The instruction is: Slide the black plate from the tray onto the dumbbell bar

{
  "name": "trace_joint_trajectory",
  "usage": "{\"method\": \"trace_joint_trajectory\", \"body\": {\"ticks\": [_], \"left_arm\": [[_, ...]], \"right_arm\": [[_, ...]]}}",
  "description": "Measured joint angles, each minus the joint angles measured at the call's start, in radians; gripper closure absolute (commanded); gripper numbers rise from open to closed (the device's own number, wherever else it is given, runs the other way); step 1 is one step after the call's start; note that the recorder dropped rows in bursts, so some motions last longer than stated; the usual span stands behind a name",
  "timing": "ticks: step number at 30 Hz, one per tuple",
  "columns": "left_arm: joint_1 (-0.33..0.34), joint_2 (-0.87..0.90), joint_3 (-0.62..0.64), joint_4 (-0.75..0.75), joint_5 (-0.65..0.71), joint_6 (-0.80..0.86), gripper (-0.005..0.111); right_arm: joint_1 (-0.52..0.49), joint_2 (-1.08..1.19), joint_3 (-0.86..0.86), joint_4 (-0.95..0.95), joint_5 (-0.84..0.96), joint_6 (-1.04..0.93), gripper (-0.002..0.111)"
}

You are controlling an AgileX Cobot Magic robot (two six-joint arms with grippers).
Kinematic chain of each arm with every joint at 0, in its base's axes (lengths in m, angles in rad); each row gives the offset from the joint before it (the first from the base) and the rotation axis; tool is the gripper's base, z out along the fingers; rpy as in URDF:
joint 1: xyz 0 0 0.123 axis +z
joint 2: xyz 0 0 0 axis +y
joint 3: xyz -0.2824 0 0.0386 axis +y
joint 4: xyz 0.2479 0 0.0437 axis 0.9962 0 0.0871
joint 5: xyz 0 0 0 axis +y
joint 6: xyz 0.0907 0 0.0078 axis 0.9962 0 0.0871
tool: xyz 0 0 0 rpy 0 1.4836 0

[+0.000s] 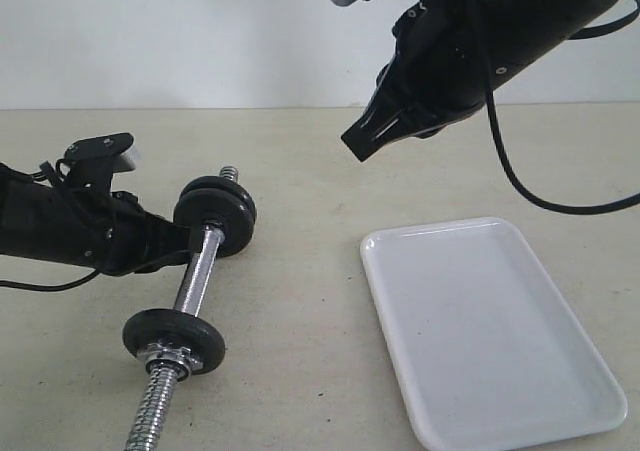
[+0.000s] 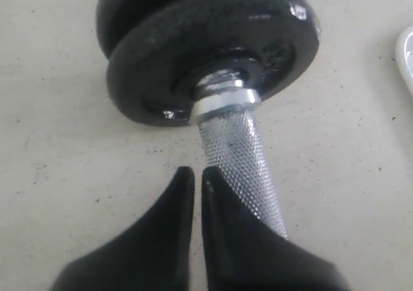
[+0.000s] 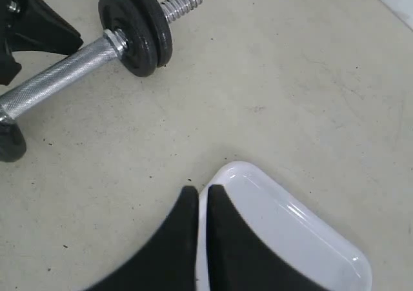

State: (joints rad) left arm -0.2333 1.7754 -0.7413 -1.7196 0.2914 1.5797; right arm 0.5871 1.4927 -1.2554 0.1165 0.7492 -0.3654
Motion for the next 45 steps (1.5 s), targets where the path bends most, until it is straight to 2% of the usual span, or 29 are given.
{"method": "trace_joint_trajectory", "body": {"ticks": [14,26,39,45], "left_arm": [[-0.008,0.001,-0.011,0.0,0.032,0.002,0.102],[-0.197,0.001,-0.072,0.002,-0.125,0.004,0.102],[-0.204,0.001,-0.083,0.004,-0.162,0.004,0.102],[-0.204,0.0,-0.083,0.004,-0.163,0.004,0.102]], "right_arm": [[0.0,0.0,0.0,0.024,-0.013,0.0,0.108],[0.0,0.0,0.0,0.035,-0.014,0.0,0.108],[0.0,0.004,0.0,0.037,0.046,0.0,0.108],[0.0,0.102,0.056,-0.013,0.049,0.017,0.108]]}}
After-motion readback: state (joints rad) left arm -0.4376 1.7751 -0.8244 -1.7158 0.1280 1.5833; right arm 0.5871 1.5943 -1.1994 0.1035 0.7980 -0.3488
